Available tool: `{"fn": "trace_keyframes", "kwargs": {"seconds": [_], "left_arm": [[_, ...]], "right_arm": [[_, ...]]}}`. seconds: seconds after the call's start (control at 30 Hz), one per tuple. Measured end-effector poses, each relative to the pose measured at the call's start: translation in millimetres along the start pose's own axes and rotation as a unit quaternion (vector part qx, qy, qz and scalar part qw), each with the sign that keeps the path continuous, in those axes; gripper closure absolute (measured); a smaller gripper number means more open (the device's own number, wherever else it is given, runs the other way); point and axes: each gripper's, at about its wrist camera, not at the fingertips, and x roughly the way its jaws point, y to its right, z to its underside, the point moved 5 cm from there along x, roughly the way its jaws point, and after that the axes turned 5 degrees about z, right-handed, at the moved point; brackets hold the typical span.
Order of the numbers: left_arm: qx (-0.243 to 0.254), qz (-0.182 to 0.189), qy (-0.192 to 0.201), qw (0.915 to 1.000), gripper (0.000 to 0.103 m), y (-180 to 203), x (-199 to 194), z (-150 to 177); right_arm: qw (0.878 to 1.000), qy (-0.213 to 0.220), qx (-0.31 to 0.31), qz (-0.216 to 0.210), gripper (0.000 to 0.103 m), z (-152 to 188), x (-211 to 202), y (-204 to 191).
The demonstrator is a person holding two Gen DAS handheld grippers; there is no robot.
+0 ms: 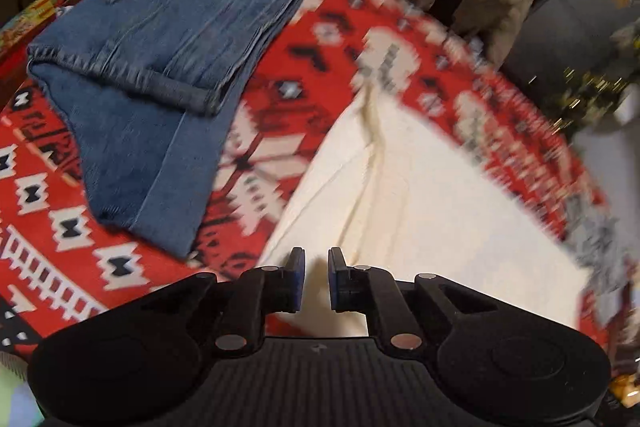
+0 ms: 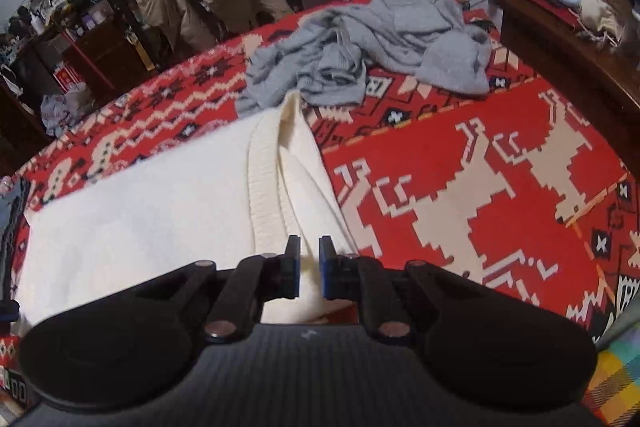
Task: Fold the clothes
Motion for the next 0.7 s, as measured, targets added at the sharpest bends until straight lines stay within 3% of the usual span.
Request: {"fn": "trace_keyframes", "kwargs": {"seconds": [0.13,0.27,0.33,0.5,0.7], "left_arm": [[0.023,0.067,0.025,0.9971,0.092,29,-2,-8],[0.040,0.131,0.013,0.9906,0.092,63,24,-10],[0.057,0.125,-0.001,0.9906,0.092,74,40,-3],[0.068,0.045,-0.007,0.9967,0.093,70,73,1],[0.042,0.045,-0.039,0.9973,0.094,51,62,8]], "right_arm": [[0.999,0.025,0.002,-0.028,0.092,-18,-2,-10],[0.999,0.030,0.004,-0.045,0.092,-30,9,-25],[0.999,0.022,0.001,-0.049,0.092,-29,18,-32],[0.999,0.017,-0.023,-0.042,0.092,-23,32,-43],[0.999,0.004,-0.021,-0.037,0.092,-21,40,-38]]}}
